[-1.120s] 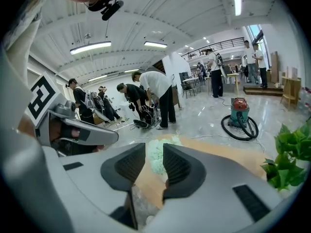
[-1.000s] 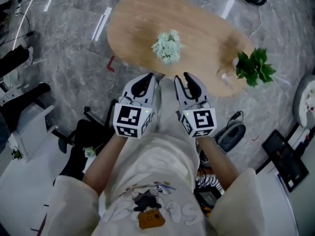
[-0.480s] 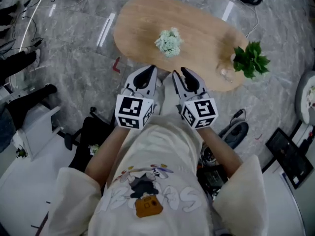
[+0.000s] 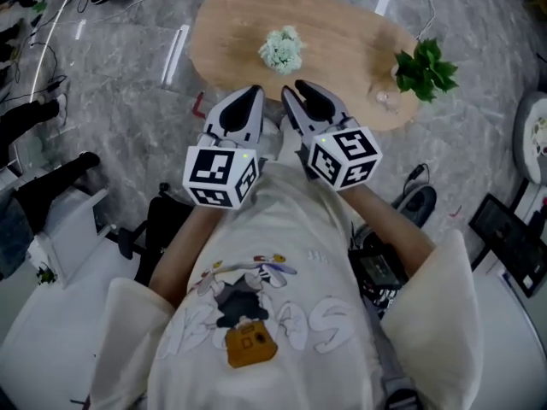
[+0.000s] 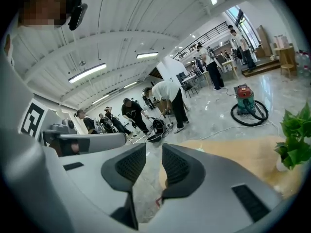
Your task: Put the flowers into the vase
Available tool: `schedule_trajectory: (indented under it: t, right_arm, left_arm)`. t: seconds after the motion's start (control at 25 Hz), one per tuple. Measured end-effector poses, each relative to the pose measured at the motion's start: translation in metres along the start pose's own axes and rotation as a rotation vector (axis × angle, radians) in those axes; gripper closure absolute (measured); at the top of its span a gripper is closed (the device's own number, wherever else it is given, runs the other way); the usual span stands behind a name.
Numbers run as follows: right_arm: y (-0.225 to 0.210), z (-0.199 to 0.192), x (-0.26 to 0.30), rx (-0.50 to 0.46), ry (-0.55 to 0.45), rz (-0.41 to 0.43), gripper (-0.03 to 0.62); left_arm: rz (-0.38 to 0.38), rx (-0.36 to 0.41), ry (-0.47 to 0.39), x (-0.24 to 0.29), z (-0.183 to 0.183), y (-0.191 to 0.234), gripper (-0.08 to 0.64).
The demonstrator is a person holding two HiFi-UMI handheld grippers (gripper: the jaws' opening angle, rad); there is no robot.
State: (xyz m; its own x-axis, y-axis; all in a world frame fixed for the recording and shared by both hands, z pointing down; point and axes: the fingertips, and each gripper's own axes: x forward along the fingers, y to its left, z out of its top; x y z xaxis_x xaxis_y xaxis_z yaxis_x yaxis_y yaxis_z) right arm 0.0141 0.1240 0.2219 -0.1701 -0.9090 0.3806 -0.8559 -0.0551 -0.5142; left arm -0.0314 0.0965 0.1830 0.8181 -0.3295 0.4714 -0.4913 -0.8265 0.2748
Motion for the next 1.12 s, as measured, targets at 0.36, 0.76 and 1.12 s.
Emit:
schedule_trajectory:
  t: [0.36,0.76,1.12]
  right_arm:
    - [0.026,0.010,-0.017,-0.056,-0.001,0.012,0.491]
    - [0.028,0.031,-0.061,-0.108,-0.084,-0.022,0.571]
    - [0.034,0.046,-0.072,-0.214,-0.088,0.012,0.586]
  left_arm:
    - [-0.026,-0.067,-0.030,-0.011,0.002,-0.006,0.561]
    - [-0.074,-0.038,-0.050,-0.012,0.011,-0.043,0.560]
    - [-0.041,0.001,-0.068,-0.020,0.023,-0.045,0.560]
